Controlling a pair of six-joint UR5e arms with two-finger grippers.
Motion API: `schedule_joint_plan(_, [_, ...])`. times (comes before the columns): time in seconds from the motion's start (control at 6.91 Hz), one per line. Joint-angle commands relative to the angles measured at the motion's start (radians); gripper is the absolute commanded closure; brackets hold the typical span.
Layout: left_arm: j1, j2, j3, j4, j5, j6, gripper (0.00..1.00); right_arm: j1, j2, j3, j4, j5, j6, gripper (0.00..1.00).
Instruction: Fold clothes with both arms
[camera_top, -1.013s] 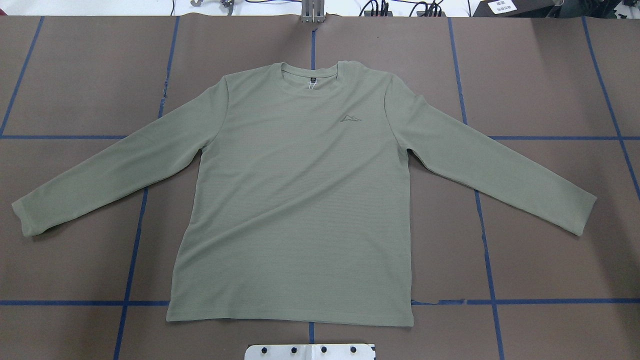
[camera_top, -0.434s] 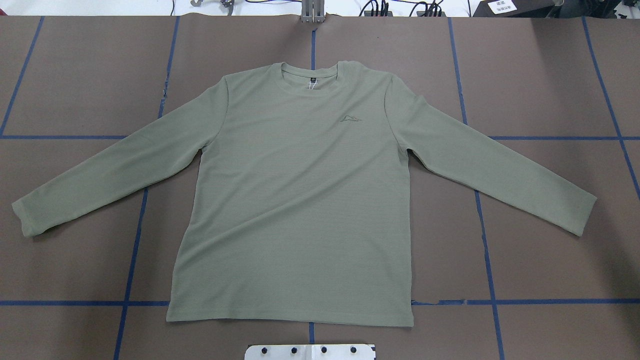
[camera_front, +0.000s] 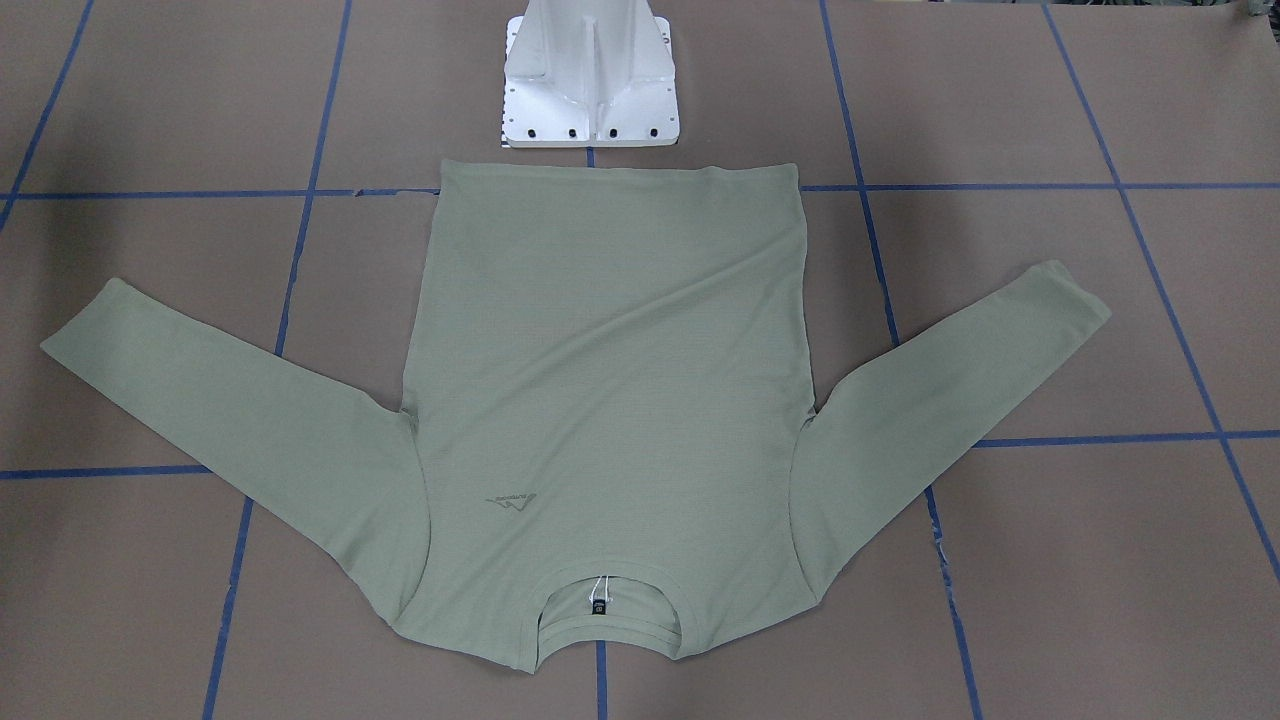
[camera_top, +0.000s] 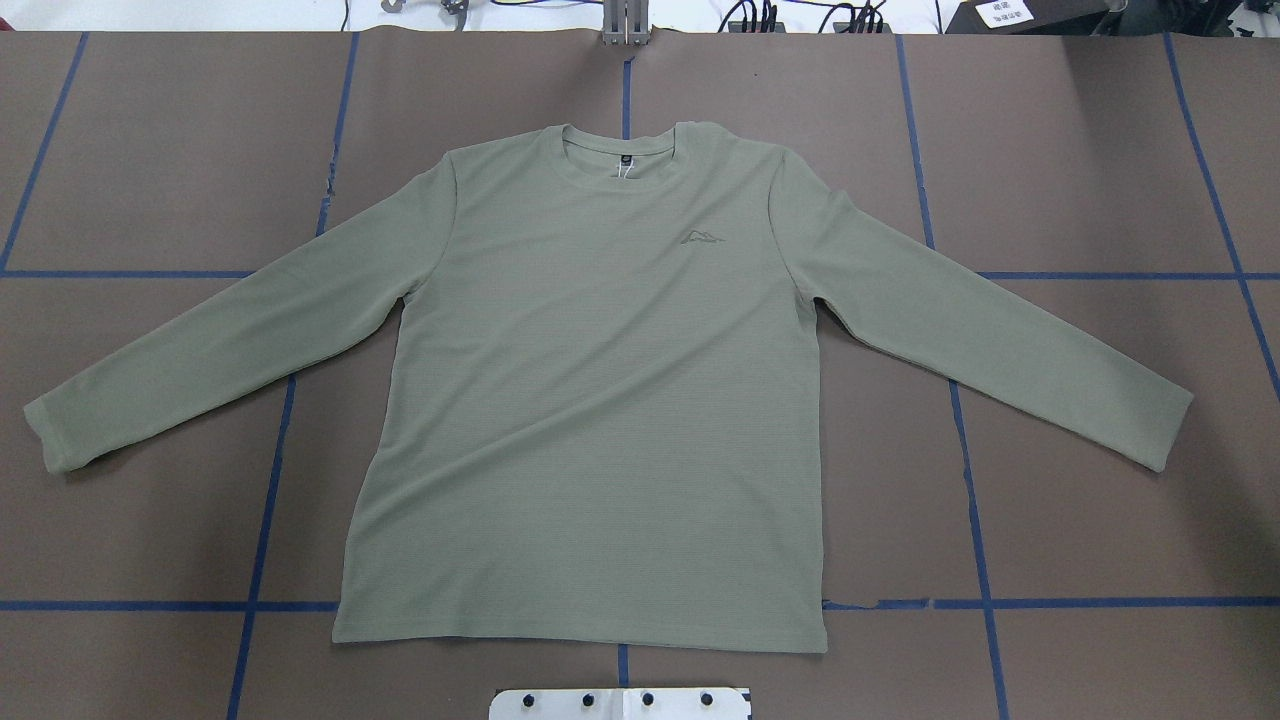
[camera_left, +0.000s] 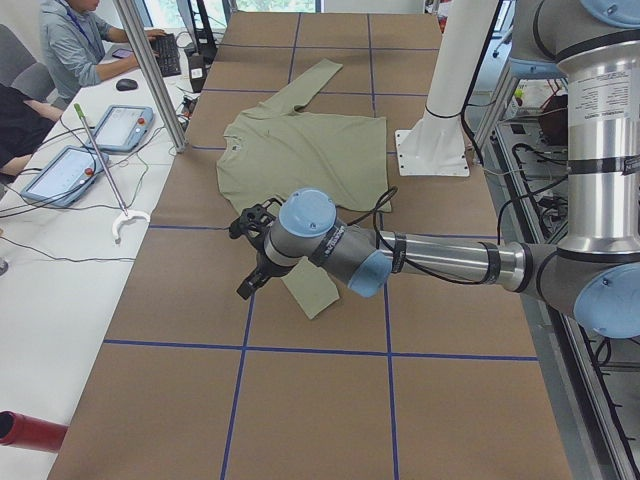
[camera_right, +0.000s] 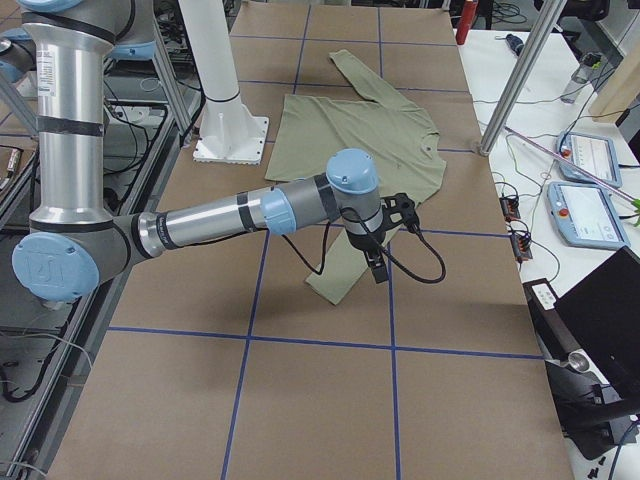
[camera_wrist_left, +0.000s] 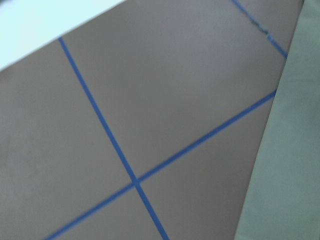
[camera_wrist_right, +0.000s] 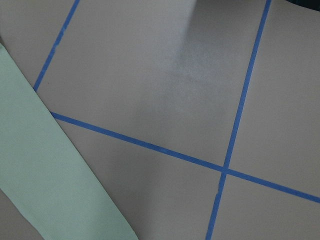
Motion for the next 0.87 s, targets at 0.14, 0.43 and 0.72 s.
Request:
schedule_joint_plan(0.14, [-0.001, 0.005, -0.008, -0.012, -0.005, 0.002, 0.00, -0.191, -0.065, -0.009, 0.368, -0.024, 0.555, 0.00])
schedule_joint_plan(0.43, [-0.001, 0.005, -0.010, -0.012, -0.005, 0.002, 0.00, -0.410, -0.192, -0.016, 0.660, -0.221, 0.882, 0.06])
schedule_joint_plan(0.72, [-0.001, 0.005, -0.011, -0.017, -0.005, 0.003, 0.00, -0.510, -0.204, -0.200, 0.882, -0.308, 0.933, 0.18])
